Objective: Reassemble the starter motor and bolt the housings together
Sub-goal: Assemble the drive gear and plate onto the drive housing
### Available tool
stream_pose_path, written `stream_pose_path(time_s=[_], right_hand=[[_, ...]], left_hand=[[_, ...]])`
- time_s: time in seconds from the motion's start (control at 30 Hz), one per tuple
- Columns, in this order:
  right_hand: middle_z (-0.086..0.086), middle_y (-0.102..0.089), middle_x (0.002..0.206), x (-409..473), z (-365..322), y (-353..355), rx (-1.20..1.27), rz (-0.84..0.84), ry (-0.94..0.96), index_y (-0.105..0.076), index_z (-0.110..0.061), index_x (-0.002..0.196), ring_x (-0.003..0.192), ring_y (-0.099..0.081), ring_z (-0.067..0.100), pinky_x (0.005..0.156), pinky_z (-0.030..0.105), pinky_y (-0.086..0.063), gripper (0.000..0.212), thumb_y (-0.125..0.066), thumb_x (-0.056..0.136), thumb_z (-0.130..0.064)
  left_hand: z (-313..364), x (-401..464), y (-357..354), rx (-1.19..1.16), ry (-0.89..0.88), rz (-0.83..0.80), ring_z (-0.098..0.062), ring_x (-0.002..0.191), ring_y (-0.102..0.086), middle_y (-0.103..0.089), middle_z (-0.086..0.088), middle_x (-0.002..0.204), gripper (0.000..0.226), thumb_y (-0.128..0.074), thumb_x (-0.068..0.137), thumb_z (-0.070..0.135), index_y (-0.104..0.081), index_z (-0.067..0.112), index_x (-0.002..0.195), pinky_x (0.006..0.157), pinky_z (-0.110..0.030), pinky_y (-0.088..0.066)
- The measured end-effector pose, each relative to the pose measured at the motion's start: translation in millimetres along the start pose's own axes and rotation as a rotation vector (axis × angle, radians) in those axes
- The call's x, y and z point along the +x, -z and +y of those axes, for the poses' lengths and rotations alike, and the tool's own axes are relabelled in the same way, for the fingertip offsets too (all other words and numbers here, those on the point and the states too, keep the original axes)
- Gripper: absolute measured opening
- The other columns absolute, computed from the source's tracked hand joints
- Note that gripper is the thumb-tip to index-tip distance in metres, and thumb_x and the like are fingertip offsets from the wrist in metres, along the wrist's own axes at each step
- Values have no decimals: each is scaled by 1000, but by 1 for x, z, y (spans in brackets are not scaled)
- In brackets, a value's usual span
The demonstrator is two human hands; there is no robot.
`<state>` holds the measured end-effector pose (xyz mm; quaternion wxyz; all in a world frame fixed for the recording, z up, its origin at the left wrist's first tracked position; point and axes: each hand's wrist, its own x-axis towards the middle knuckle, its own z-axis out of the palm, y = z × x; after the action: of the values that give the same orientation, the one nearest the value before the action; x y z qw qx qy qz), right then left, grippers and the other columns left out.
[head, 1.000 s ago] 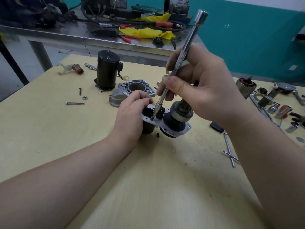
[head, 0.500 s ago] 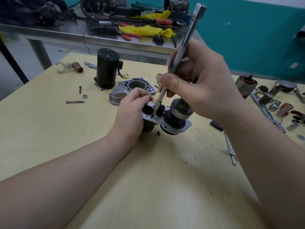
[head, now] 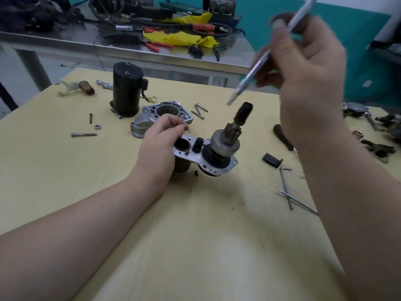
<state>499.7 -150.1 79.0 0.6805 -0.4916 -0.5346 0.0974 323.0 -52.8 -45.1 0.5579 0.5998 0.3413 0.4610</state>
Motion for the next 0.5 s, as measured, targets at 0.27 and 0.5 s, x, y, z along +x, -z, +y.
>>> stream_pose_path(time_s=[0.27, 0.5], right_hand=[[-21, -64, 60, -41, 21, 106, -758, -19, -494, -74, -26, 124, 52, -56, -4, 53, 20, -45, 31, -75, 95, -38], [-6, -74, 70, -94, 34, 151, -1014, -164, -689, -69, -40, 121, 55, -65, 9, 52, 29, -51, 29, -73, 93, -35]], left_hand=[[9, -11, -4, -45, 55, 32, -22, 85, -65, -69, 12, 82, 12, -61, 88, 30, -72, 30, 85, 71, -48, -54], [14, -35, -31, -136, 87, 3, -23, 77, -65, -66, 6, 79, 13, -58, 85, 26, -70, 29, 81, 61, -46, -53]])
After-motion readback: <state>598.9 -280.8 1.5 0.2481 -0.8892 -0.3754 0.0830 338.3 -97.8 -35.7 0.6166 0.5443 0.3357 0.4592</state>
